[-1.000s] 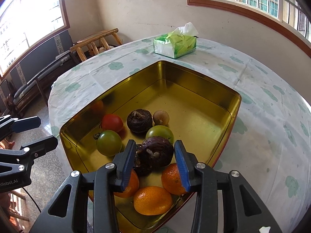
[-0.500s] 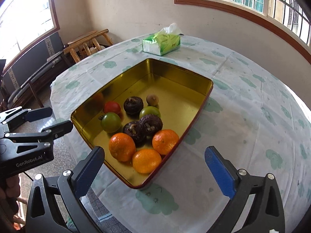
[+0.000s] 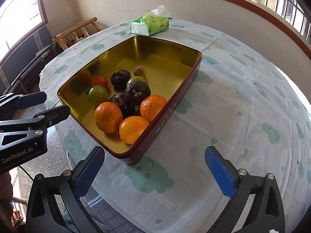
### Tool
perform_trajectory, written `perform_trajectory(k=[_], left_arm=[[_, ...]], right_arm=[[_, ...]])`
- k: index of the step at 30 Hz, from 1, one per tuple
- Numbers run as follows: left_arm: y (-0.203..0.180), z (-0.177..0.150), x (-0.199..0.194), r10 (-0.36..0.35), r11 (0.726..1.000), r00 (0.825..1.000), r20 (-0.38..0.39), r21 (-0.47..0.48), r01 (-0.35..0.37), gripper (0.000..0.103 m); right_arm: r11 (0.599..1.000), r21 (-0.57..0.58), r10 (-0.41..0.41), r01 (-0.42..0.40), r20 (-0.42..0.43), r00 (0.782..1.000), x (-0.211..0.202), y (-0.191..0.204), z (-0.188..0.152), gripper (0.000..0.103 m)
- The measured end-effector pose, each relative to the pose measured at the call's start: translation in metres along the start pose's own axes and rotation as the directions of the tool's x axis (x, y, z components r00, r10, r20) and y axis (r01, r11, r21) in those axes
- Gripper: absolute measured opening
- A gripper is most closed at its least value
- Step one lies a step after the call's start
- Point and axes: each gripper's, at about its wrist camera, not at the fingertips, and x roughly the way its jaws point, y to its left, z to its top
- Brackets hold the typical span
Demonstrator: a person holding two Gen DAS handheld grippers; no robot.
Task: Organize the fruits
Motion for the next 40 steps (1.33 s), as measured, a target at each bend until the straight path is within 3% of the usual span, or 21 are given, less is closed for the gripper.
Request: perform_trajectory(k=[40], left_arm=[[-0.013,0.003,-0.007,-0.024,0.999,1.000,0.012,0.024,0.024,0.065]], right_arm=[[1.000,0.006,0.021,-0.020,-0.017,1.000,0.005,0.002,-0.004,0.102]])
